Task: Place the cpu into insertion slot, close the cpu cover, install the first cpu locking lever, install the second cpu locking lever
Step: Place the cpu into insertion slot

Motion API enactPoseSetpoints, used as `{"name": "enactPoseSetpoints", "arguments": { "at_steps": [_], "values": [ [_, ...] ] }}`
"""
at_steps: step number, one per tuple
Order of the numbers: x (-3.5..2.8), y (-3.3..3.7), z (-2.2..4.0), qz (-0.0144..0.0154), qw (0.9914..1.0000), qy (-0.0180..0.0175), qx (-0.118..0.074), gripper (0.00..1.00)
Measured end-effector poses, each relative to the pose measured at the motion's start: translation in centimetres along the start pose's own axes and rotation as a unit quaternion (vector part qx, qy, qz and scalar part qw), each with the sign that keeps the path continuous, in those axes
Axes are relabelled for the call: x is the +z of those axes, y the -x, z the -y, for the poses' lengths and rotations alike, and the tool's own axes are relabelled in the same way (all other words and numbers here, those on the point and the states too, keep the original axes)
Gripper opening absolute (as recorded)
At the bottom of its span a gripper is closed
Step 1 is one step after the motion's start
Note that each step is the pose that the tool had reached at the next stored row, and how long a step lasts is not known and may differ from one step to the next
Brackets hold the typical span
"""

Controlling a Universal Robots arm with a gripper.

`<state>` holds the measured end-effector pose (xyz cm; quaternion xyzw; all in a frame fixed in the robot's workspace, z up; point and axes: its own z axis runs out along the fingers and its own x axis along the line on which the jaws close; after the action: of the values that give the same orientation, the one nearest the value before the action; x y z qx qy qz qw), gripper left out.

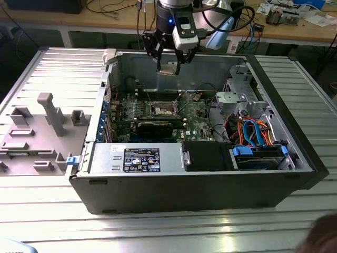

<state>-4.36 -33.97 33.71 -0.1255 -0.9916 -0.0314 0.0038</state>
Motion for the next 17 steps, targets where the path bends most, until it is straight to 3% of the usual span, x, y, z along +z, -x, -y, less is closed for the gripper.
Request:
{"name": "enactPoseSetpoints", "arguments": {
  "at_steps": [17],
  "values": [
    [0.18,-0.04,0.02,0.0011,0.99984,0.0003,0.018,0.55]
  ]
}}
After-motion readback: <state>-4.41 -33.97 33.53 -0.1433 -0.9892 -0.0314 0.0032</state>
